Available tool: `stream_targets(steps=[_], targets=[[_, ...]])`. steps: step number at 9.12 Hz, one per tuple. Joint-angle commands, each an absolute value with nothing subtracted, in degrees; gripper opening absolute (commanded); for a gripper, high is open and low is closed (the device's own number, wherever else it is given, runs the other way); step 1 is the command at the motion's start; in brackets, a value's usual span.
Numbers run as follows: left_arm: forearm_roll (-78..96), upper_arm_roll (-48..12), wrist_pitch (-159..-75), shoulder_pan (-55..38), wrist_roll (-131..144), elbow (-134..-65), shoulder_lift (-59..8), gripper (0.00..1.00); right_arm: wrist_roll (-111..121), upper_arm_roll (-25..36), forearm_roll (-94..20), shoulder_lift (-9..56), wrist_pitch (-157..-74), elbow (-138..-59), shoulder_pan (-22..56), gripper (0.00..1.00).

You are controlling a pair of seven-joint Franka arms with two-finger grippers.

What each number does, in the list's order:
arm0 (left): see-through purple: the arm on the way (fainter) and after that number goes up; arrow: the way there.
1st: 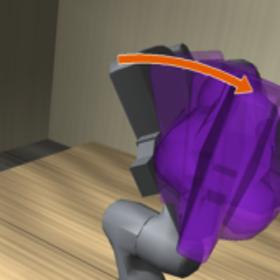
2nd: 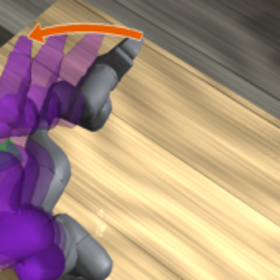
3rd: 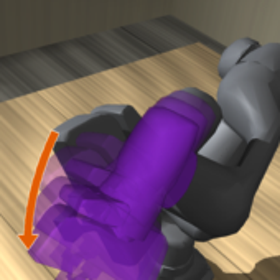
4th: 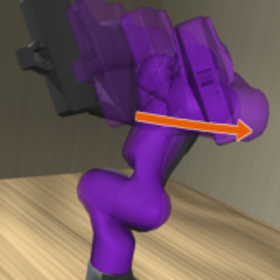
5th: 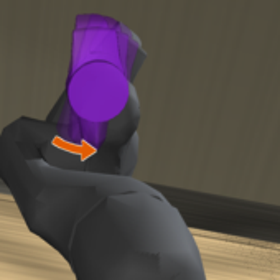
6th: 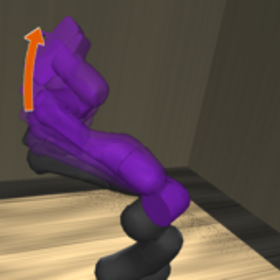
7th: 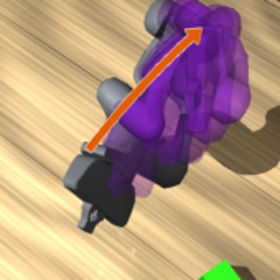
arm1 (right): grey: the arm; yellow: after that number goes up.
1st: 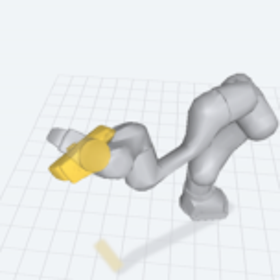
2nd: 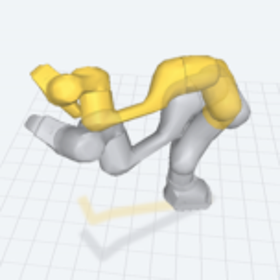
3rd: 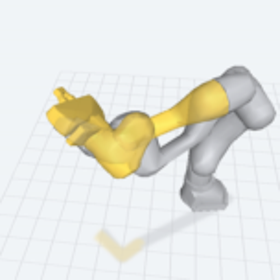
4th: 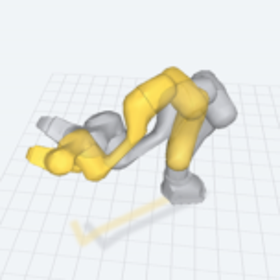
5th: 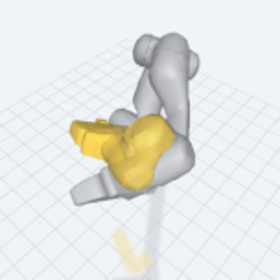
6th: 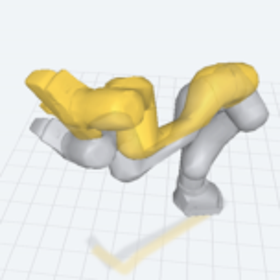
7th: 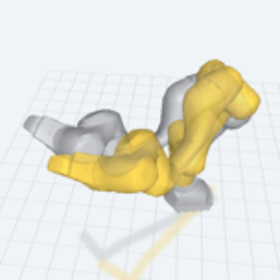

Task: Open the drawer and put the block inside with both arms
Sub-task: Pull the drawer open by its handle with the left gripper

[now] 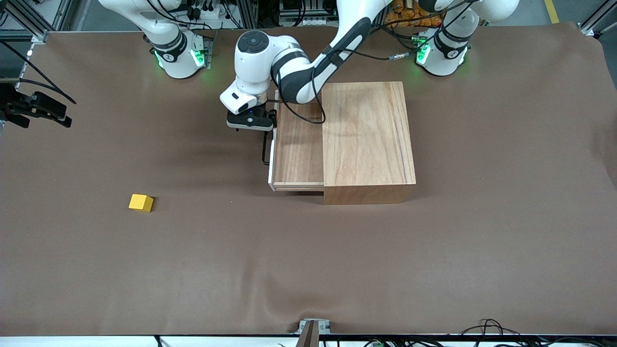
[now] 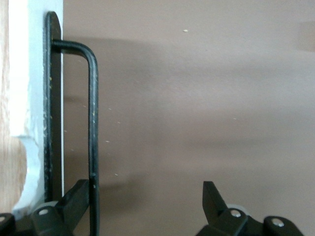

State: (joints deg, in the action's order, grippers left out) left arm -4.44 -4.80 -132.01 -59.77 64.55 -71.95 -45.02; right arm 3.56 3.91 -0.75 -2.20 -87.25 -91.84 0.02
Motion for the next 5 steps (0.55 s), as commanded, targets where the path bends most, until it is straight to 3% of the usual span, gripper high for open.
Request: stream_targets(steps=[1, 5], targets=[[-3.6, -5.0, -128.7, -59.1, 65.5, -70.9, -43.3, 1.0, 2.6, 4.0, -0.4, -1.5, -86.5, -90.4, 0.4, 1.0], [-4.2, -3.0, -119.2, -57.3, 64.3, -71.0, -38.1, 1.0, 2.6, 4.0, -0.4, -1.1, -86.5, -90.4, 0.5, 1.0]])
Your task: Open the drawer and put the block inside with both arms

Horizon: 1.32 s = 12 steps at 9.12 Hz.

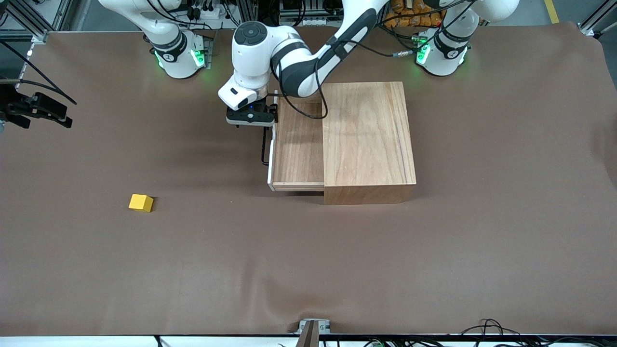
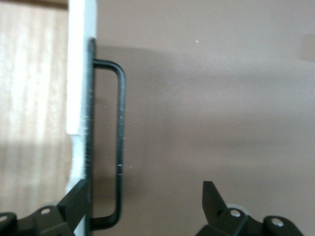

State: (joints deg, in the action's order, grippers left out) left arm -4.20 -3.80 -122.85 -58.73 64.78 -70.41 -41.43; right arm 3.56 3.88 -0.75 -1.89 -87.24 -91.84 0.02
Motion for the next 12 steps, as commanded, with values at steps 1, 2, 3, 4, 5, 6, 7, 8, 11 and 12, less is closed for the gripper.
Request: stream_targets(steps=[1, 2, 3, 4, 5, 6, 7, 8, 11, 12], targets=[[-4.1, -3.0, -117.4, -55.3, 62.4, -71.2, -35.4, 1.0, 2.6, 4.0, -0.4, -0.9, -86.6, -90.4, 0.5, 1.0], [-4.1, -3.1, -114.8, -53.0, 61.1, -71.5, -33.2, 1.0, 2.6, 4.0, -0.4, -0.9, -86.5, -90.4, 0.5, 1.0], [-4.0, -3.1, -112.3, -50.6, 59.3, -71.5, -31.0, 1.0, 2.7, 4.0, -0.4, -0.9, -86.6, -90.4, 0.5, 1.0], [-3.7, -3.1, -109.6, -48.2, 56.4, -71.5, -29.1, 1.0, 2.9, 4.0, -0.4, -0.7, -86.7, -90.4, 0.6, 1.0], [-3.5, -3.1, -107.3, -45.3, 52.6, -71.6, -27.2, 1.0, 3.4, 4.0, 0.0, 0.3, -86.7, -90.4, 1.4, 1.0], [-3.3, -3.2, -105.2, -42.4, 50.0, -71.6, -25.9, 1.0, 3.3, 4.0, 0.4, 1.7, -86.9, -90.0, 2.3, 1.0], [-3.4, -3.2, -103.7, -39.3, 48.1, -71.6, -24.5, 1.0, 2.8, 4.0, 0.0, 3.7, -86.8, -88.6, 2.1, 1.0], [-3.3, -3.2, -101.7, -36.8, 43.6, -71.6, -23.4, 1.0, 2.7, 4.0, -0.3, 5.3, -86.8, -87.2, 1.6, 1.0], [-3.3, -3.3, -97.1, -28.9, 32.5, -71.6, -21.0, 1.0, 2.8, 4.1, 0.4, 10.3, -90.0, -86.6, 2.0, 1.0], [-3.3, -3.6, -95.2, -26.5, 28.4, -71.5, -20.7, 1.0, 2.8, 4.0, 0.2, 11.7, -92.3, -86.6, 2.5, 1.0]])
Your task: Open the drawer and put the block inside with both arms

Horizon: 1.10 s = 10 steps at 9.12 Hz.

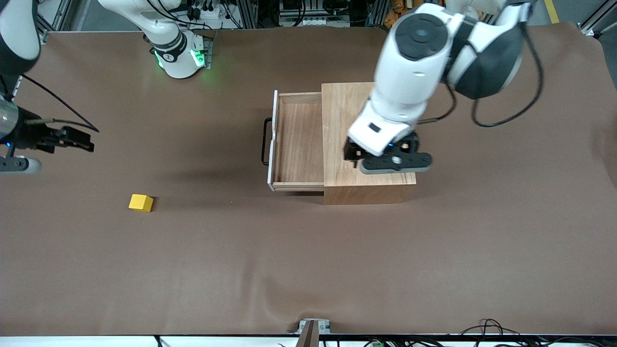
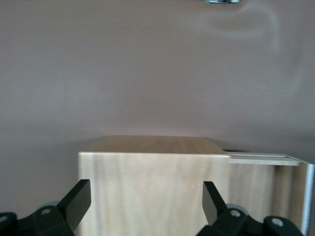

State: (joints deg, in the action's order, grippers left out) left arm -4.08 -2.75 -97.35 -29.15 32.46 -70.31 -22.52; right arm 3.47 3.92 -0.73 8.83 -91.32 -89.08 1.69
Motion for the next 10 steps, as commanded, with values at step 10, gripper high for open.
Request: stream_targets(steps=[10], targets=[[0.4, -7.0, -79.7, 1.1, 0.0, -78.8, -4.0, 1.0, 3.8, 4.0, -0.4, 28.1, -123.4, -101.9, 0.7, 1.0]])
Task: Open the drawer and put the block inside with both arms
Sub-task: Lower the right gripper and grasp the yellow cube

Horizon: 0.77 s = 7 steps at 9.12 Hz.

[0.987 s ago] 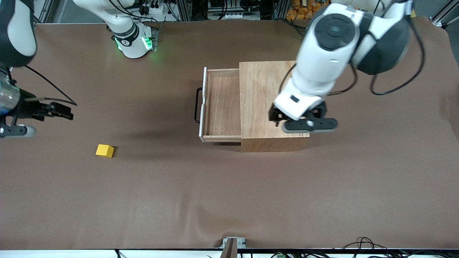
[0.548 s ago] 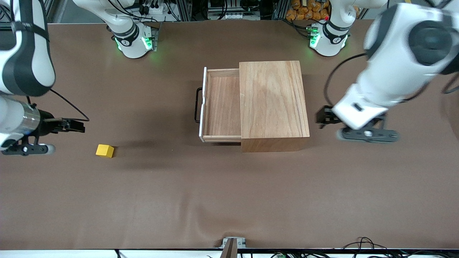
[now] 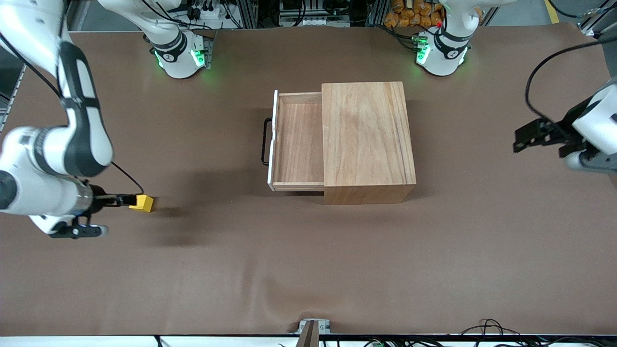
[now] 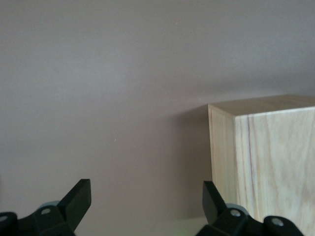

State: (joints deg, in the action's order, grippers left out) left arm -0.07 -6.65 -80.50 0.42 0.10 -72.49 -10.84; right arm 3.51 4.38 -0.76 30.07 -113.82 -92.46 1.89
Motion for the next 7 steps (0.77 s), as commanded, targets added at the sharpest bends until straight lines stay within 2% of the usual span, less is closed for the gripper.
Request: stream_targets(steps=[1, 4, 7], targets=[[0.3, -6.0, -79.5, 1.1, 0.1, -82.4, 0.1, 1.0, 4.6, 4.0, -0.4, 26.2, -130.8, -108.5, 0.4, 1.0], [-0.3, -5.2, -78.1, 1.3, 0.1, -93.0, 10.1, 1.0, 12.8, 3.9, -1.7, 27.8, -133.0, -110.4, -3.0, 1.0], [-4.4, -4.1, -84.2, 2.7, 0.1, -91.2, 5.3, 1.0, 8.7, 4.0, -6.0, 29.7, -134.8, -110.7, -2.6, 1.0]])
